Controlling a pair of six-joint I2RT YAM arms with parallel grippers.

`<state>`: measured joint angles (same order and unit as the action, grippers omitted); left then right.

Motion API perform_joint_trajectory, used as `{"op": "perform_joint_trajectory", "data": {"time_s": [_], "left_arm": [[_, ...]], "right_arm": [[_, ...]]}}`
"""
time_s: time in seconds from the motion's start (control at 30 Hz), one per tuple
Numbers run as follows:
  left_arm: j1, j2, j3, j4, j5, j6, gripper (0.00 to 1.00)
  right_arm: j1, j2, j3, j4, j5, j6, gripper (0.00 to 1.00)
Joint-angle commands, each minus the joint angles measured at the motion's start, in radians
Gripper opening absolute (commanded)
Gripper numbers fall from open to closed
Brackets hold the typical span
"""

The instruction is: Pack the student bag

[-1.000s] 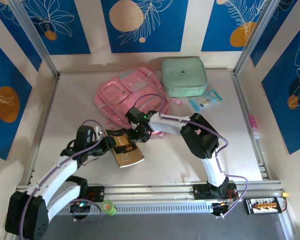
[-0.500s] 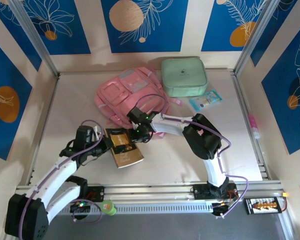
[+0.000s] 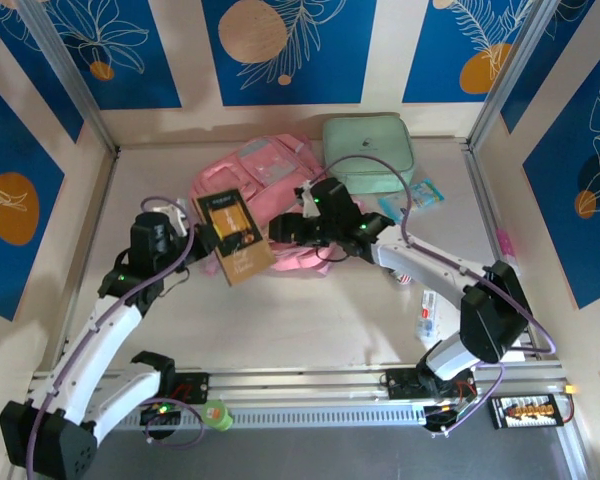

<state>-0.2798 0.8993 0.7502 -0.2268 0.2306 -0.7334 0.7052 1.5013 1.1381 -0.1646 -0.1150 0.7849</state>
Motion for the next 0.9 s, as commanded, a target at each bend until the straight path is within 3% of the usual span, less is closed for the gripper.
{"op": "perform_joint_trajectory", "data": {"time_s": [0.0, 0.2, 0.33, 0.47, 0.7, 0.87], "left_arm": [[-0.004, 0.07, 0.031, 0.315, -0.017, -0.083, 0.0], [-0.02, 0.216, 0.074, 0.552, -0.086, -0.293, 0.0], [-0.03, 0.268, 0.13, 0.502, -0.174, -0.396, 0.0], [-0.044, 0.31, 0.157, 0.555, -0.193, -0.478, 0.0], [-0.063, 0.374, 0.202, 0.61, -0.194, -0.54, 0.0], [-0.066, 0.421, 0.236, 0.629, -0.198, -0.536, 0.0]], "right_arm": [[-0.054, -0.056, -0.059, 0.133, -0.139, 0.171, 0.67], [-0.129, -0.124, -0.161, 0.319, -0.238, 0.381, 0.81], [-0.147, -0.093, -0.223, 0.512, -0.258, 0.529, 0.85], [-0.151, 0.008, -0.225, 0.698, -0.314, 0.712, 0.88], [-0.116, 0.157, -0.186, 0.926, -0.293, 0.893, 0.92], [-0.102, 0.21, -0.137, 0.991, -0.276, 0.907, 0.92]]}}
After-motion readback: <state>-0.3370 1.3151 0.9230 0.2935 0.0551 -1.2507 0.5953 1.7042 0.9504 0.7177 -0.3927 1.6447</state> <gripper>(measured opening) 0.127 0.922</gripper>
